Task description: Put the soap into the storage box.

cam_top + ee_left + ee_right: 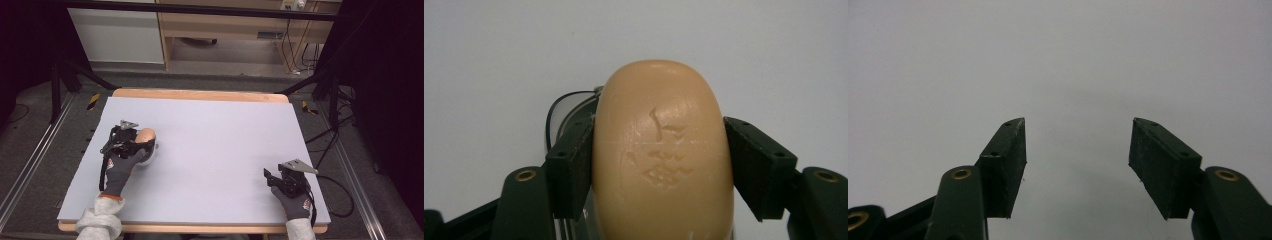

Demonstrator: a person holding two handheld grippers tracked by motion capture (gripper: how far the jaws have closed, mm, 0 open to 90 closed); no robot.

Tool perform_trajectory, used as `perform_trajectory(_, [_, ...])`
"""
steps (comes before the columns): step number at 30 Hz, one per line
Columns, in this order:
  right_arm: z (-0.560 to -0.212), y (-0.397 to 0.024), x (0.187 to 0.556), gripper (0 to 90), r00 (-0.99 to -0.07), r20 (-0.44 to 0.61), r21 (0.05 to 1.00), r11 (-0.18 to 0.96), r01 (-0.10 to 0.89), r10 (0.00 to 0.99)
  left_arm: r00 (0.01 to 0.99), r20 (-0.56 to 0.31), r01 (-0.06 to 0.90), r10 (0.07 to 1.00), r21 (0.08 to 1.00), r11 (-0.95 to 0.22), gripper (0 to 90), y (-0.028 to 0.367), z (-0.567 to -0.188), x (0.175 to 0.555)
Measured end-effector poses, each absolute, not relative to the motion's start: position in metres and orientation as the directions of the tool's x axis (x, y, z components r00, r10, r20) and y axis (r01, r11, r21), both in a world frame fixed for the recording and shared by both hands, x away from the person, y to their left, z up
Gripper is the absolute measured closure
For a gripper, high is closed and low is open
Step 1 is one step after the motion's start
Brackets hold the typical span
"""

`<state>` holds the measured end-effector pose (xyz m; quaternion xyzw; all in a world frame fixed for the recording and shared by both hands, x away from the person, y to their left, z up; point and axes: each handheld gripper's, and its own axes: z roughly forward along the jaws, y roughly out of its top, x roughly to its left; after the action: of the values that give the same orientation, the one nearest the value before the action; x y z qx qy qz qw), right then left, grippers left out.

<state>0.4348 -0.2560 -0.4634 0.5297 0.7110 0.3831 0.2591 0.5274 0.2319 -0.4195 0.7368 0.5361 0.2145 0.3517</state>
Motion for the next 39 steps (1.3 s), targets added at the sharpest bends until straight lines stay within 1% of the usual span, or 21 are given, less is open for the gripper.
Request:
perform_trajectory(13, [-0.4632, -0.2559, 0.4345, 39.7, -0.305, 0.041, 0.819, 0.143, 0.556, 0.951, 0.32, -0.054, 0.656, 0.946, 0.733, -0.18, 31.9, 0.2339, -0.43, 0.5289])
perform_trajectory(33, [-0.464, -0.2547, 0.435, 39.3, -0.312, 0.029, 0.819, 0.156, 0.553, 0.95, 0.313, -0.06, 0.657, 0.948, 0.735, -0.171, 31.2, 0.234, -0.4305, 0.5265])
perform_trajectory(34, [-0.4633, -0.2543, 0.4344, 39.3, -0.312, 0.043, 0.817, 0.146, 0.558, 0.949, 0.312, -0.06, 0.657, 0.948, 0.734, -0.17, 31.3, 0.234, -0.4305, 0.5264])
perform_trajectory(35, [-0.4639, -0.2546, 0.4349, 39.3, -0.312, 0.029, 0.819, 0.156, 0.552, 0.95, 0.314, -0.06, 0.658, 0.948, 0.733, -0.172, 31.3, 0.2339, -0.4304, 0.5262])
perform_trajectory(39, [-0.4638, -0.2545, 0.4349, 39.3, -0.313, 0.028, 0.82, 0.158, 0.55, 0.949, 0.318, -0.055, 0.657, 0.946, 0.733, -0.178, 31.1, 0.2333, -0.4303, 0.5256])
